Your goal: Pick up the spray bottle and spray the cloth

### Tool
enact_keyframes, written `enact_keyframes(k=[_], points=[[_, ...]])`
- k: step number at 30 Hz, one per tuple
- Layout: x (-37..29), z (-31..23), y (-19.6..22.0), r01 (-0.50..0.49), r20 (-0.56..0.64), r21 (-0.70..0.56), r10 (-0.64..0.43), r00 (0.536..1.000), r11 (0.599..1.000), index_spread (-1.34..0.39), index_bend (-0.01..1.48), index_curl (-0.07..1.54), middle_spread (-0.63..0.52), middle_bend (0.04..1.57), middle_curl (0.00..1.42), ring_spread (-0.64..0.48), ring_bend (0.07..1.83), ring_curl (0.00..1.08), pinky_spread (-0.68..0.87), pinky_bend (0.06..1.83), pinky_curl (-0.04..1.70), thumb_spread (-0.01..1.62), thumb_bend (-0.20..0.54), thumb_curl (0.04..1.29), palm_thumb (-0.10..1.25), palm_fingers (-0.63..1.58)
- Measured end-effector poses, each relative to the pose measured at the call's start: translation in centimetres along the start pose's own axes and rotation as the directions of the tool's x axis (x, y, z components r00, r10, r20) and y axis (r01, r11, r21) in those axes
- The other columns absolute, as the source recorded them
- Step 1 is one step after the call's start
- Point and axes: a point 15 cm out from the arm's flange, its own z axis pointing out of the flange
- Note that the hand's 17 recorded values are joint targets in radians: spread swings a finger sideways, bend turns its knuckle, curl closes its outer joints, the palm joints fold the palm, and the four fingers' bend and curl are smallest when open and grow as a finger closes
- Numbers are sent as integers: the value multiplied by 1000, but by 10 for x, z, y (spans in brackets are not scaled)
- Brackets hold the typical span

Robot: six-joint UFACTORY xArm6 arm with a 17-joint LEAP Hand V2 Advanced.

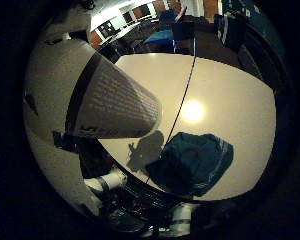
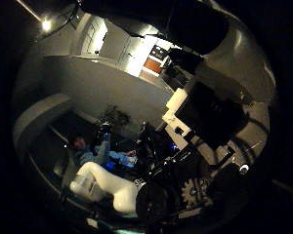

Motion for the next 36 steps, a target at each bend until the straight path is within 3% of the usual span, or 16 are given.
enact_keyframes(k=[13,36], points=[[46,49,46,-17,79,50,13,997,999,-176,1164,683,-59,1343,583,-158,1457,596,-201,1327,798,973,-13,717,1090,1220],[109,127,105,6,72,-111,2,997,994,-169,1161,684,-58,1340,582,-157,1452,594,-199,1318,787,957,-20,720,1048,1220]])
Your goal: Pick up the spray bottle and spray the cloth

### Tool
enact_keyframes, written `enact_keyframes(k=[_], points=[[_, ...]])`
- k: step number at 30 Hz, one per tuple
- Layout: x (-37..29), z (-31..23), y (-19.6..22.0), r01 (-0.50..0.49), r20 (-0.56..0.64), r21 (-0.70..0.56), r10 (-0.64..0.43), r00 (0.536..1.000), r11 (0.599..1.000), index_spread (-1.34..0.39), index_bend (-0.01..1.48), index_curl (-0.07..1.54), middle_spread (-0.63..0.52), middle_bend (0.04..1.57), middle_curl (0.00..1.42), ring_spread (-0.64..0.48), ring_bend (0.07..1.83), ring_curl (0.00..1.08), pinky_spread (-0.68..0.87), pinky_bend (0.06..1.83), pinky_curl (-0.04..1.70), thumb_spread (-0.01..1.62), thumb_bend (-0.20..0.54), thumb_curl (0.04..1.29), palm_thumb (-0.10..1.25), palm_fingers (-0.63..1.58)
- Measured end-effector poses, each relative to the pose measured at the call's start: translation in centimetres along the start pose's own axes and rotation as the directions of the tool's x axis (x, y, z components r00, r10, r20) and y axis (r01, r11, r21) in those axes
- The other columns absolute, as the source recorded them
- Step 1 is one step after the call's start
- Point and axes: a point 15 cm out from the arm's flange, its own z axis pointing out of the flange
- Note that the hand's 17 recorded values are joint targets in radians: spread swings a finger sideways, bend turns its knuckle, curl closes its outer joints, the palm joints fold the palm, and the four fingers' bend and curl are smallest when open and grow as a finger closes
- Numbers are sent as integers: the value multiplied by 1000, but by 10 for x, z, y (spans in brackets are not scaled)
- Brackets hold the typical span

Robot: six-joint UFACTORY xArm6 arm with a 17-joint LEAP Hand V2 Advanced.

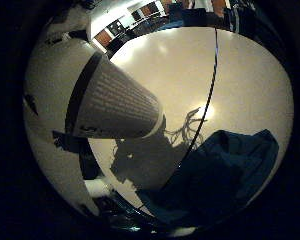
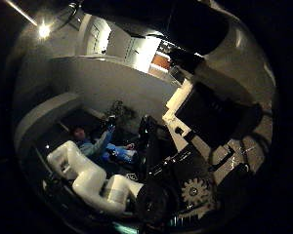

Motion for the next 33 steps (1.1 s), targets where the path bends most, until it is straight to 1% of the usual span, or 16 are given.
enact_keyframes(k=[4,8,9,11,13,15,18,20,23,24,25,26,27,29,31,33], points=[[6,2,4,-11,0,-7,11,1000,1000,-173,1117,672,-57,1317,572,-152,1429,578,-216,1290,749,930,-29,704,1010,1215],[7,3,6,-17,4,-14,17,1000,1000,-191,959,644,-60,1234,546,-149,1386,543,-264,1246,676,848,-35,688,938,1184],[7,4,7,-16,5,-21,16,1000,1000,-201,908,636,-61,1199,535,-150,1374,532,-287,1223,657,820,-40,686,918,1154],[7,5,12,-3,2,-44,3,1000,999,-225,752,611,-73,1114,511,-157,1321,502,-350,1195,606,779,-35,681,892,1109],[8,5,18,9,-3,-69,-9,1000,998,-245,614,589,-97,989,480,-173,1284,479,-395,1192,575,767,-34,671,873,1058],[10,5,24,15,-5,-88,-16,1000,996,-277,511,577,-122,889,458,-192,1249,461,-421,1190,554,769,-36,660,853,1044],[10,4,27,15,0,-97,-15,1000,995,-336,375,568,-148,769,440,-219,1187,439,-454,1174,523,766,-30,648,858,1029],[11,3,27,14,-1,-96,-15,1000,995,-362,316,571,-164,699,431,-234,1148,432,-467,1184,513,758,-30,643,863,983],[9,1,26,22,0,-96,-22,1000,995,-396,194,563,-178,594,415,-245,1122,431,-465,1188,505,777,-25,637,873,828],[8,1,27,26,1,-101,-26,1000,995,-411,176,553,-180,577,415,-241,1101,429,-452,1174,500,804,-24,631,873,754],[7,1,29,30,4,-109,-30,1000,994,-427,190,553,-175,557,414,-237,1084,428,-427,1139,494,840,-24,622,870,651],[6,1,30,33,8,-115,-32,999,993,-435,194,548,-172,547,411,-237,1068,419,-404,1123,479,859,-25,616,866,622],[4,1,32,36,13,-122,-35,999,992,-444,213,555,-164,529,409,-230,1049,418,-357,1087,476,881,-27,609,857,533],[1,1,34,38,25,-130,-35,999,991,-461,255,549,-139,484,395,-210,996,396,-232,1019,437,931,-27,586,835,425],[3,-4,33,32,28,-126,-29,999,991,-464,282,546,-120,444,383,-192,937,375,-122,991,413,954,-28,571,819,338],[7,-13,32,28,23,-122,-26,999,992,-456,296,531,-95,408,373,-157,873,354,25,985,388,975,-27,550,802,289]])
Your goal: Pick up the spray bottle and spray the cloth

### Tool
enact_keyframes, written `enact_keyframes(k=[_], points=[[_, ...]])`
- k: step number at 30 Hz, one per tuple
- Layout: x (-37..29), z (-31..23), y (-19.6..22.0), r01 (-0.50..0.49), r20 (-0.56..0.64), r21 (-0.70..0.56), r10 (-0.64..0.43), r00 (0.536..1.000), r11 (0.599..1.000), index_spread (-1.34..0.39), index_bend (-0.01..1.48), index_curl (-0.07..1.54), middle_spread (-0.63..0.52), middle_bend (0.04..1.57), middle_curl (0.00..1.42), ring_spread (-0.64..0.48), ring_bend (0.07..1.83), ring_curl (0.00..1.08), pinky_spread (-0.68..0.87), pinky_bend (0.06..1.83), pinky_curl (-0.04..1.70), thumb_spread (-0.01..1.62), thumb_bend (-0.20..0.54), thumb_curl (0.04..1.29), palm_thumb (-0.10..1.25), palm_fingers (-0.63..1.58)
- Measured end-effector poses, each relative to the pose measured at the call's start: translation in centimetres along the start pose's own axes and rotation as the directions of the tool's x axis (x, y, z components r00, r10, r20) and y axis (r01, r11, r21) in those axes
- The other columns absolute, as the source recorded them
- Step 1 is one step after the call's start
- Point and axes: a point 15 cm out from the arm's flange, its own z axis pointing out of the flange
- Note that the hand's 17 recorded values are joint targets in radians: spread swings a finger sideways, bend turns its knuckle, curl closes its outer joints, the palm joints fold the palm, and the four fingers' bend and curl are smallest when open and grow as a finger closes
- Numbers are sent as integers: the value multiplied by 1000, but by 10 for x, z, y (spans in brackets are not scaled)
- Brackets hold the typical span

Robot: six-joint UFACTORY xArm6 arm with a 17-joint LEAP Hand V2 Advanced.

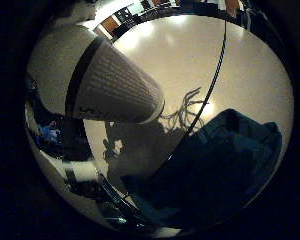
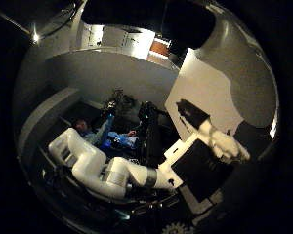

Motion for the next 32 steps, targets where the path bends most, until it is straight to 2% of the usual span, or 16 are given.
enact_keyframes(k=[5,10,15,23,32], points=[[13,-26,1,5,-41,4,-5,999,1000,-437,287,493,-59,361,360,-95,773,315,251,954,317,993,-29,507,766,246],[28,-49,1,-6,-74,24,8,997,1000,-427,241,453,-44,302,349,-50,700,288,333,968,259,1005,-26,474,746,234],[28,-64,4,-13,-64,28,15,998,1000,-419,208,429,-38,261,343,-24,656,272,367,962,191,1011,-26,454,741,254],[50,-112,9,-15,-143,56,23,989,998,-415,188,404,-29,213,345,-14,617,257,372,975,82,1005,-25,438,739,282],[63,-136,16,-41,-153,82,54,987,996,-398,179,372,-28,222,358,-14,596,250,373,1002,-10,1004,-26,432,737,301]])
